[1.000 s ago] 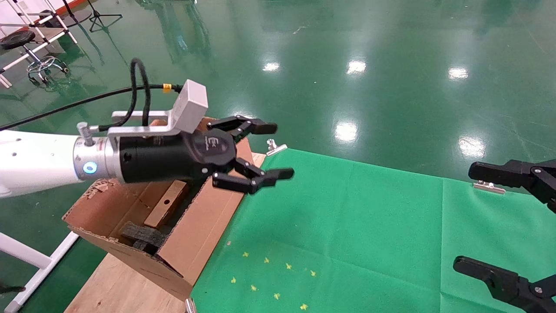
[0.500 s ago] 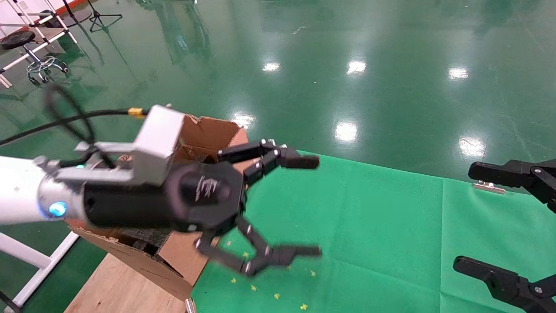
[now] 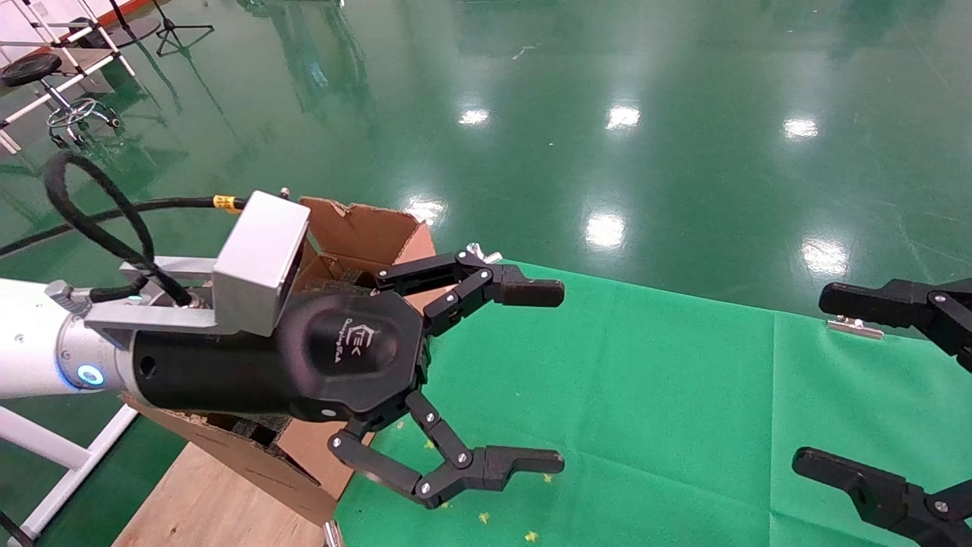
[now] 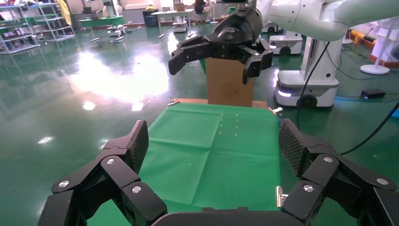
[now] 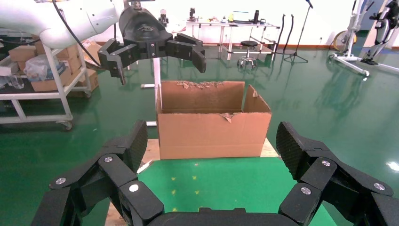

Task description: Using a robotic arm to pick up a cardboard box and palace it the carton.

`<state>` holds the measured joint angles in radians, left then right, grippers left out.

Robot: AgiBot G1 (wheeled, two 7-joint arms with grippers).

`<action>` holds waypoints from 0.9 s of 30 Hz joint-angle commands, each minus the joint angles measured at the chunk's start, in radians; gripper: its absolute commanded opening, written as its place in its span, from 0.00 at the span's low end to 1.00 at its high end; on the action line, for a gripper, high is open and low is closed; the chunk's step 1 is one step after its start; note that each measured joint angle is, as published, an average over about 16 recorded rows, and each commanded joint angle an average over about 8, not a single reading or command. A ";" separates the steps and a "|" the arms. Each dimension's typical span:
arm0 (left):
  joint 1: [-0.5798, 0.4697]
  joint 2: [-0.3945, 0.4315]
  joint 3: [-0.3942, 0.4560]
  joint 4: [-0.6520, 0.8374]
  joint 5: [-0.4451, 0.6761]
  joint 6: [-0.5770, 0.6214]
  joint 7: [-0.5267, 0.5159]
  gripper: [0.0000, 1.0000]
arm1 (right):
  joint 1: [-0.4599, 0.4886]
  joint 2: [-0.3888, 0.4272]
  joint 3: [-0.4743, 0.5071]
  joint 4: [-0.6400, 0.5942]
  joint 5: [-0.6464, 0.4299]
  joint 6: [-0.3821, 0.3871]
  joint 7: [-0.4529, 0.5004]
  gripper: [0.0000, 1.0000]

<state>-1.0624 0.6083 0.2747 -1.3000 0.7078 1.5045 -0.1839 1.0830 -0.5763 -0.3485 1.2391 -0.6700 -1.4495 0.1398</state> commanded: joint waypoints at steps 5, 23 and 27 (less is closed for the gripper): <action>-0.005 0.001 0.002 0.008 0.010 -0.004 -0.002 1.00 | 0.000 0.000 0.000 0.000 0.000 0.000 0.000 1.00; -0.011 0.002 0.004 0.016 0.022 -0.009 -0.004 1.00 | 0.000 0.000 0.000 0.000 0.000 0.000 0.000 1.00; -0.012 0.003 0.005 0.016 0.023 -0.009 -0.004 1.00 | 0.000 0.000 0.000 0.000 0.000 0.000 0.000 1.00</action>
<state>-1.0740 0.6110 0.2793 -1.2840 0.7302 1.4954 -0.1878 1.0830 -0.5763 -0.3485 1.2391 -0.6700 -1.4495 0.1398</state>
